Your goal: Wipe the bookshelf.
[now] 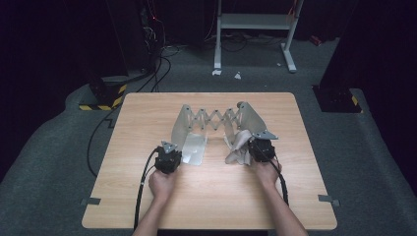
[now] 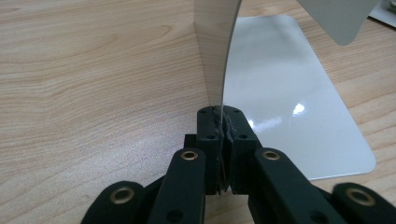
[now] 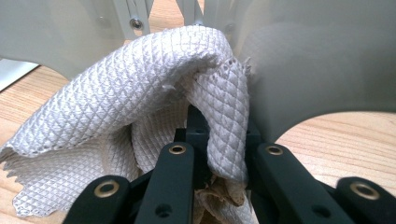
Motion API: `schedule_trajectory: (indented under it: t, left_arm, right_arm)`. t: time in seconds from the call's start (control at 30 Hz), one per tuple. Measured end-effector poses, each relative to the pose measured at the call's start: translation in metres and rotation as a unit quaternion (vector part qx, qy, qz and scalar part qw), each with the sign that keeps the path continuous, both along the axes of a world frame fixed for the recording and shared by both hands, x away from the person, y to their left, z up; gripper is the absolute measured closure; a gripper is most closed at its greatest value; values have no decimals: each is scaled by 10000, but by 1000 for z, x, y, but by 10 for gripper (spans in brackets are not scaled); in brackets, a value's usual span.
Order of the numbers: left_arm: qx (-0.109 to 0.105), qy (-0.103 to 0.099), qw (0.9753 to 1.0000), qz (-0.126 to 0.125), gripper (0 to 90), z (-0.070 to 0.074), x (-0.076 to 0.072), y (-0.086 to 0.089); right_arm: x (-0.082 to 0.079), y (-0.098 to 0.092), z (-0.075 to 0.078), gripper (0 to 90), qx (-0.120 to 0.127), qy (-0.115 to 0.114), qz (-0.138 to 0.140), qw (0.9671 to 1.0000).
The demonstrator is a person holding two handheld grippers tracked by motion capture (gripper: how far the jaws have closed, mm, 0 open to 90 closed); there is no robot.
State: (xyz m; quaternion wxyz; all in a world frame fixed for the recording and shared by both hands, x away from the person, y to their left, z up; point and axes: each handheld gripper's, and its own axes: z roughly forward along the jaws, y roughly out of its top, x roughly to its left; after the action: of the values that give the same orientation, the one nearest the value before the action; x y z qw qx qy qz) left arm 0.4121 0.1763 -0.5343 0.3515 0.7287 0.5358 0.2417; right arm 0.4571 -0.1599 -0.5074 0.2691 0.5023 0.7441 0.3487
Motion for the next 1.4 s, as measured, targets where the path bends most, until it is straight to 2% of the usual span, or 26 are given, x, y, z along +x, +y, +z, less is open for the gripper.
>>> schedule_trajectory:
  t: [0.17,0.33,1.03,1.2,1.4]
  left_arm:
    - [-1,0,10000,1,857,0,0,0]
    - [-7,-3,10000,4,857,0,0,0]
    - [-7,1,10000,2,857,0,0,0]
    - [-8,1,10000,2,857,0,0,0]
    - [-8,1,10000,2,857,0,0,0]
  right_arm:
    - [-2,-3,7,819,156,-92,-4,9998]
    - [-7,-5,21,819,199,-332,24,9992]
    - [-15,-11,59,819,412,-780,17,9961]
    - [-15,-11,59,819,418,-771,6,9961]
    - [-17,-13,49,819,425,-669,-8,9969]
